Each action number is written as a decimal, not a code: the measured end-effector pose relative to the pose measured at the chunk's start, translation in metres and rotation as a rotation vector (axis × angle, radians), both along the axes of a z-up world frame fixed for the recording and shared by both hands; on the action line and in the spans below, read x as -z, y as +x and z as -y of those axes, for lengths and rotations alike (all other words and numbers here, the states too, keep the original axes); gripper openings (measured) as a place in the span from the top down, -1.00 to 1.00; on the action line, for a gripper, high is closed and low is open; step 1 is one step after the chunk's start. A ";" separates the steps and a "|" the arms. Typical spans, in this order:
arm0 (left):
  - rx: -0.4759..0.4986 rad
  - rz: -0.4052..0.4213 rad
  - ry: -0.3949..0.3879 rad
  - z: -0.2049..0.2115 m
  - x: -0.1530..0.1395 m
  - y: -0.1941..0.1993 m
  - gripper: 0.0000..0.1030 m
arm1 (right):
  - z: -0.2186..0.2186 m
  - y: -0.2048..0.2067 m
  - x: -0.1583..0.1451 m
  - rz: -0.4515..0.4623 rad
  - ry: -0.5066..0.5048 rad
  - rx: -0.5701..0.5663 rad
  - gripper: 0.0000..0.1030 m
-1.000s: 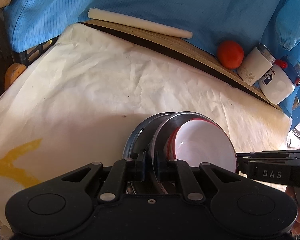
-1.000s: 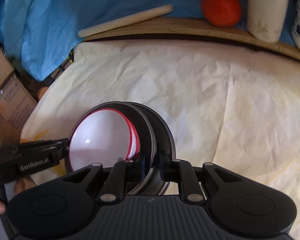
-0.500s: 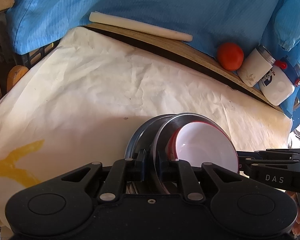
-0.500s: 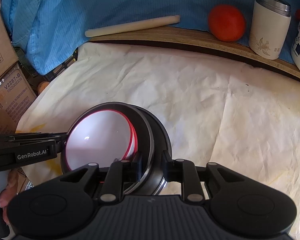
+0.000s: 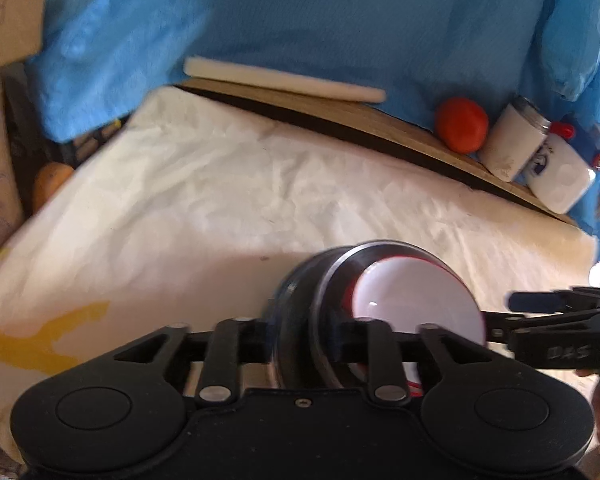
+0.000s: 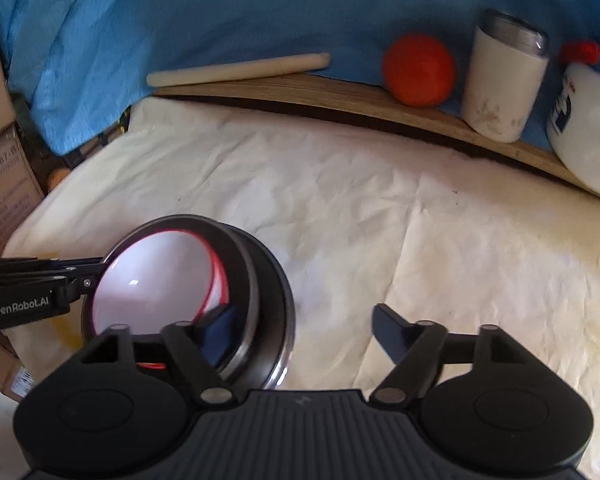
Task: Organize plates and bowls
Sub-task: 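Open the right tool while left tool opens off the bowl rim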
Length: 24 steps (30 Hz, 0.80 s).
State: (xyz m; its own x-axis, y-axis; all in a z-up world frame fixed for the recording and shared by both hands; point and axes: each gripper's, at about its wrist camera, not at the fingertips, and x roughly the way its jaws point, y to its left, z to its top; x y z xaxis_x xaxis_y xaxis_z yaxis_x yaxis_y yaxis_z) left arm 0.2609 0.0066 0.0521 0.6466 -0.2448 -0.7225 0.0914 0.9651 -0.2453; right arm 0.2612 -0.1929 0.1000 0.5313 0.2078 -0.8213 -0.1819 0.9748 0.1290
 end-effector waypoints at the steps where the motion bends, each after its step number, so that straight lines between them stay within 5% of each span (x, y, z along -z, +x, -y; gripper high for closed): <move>1: -0.004 0.011 0.013 0.001 0.000 0.000 0.25 | 0.003 0.000 0.000 0.002 0.018 0.006 -0.73; 10: -0.033 0.047 0.032 -0.001 -0.004 -0.005 0.00 | 0.007 -0.006 -0.001 0.044 0.026 0.006 -0.81; 17: -0.073 0.168 0.064 -0.003 -0.011 -0.019 -0.65 | 0.021 -0.020 -0.002 0.151 0.098 0.033 -0.99; 24: -0.099 0.299 0.119 0.003 -0.013 -0.042 -0.74 | 0.025 -0.044 -0.003 0.296 0.132 0.042 -0.99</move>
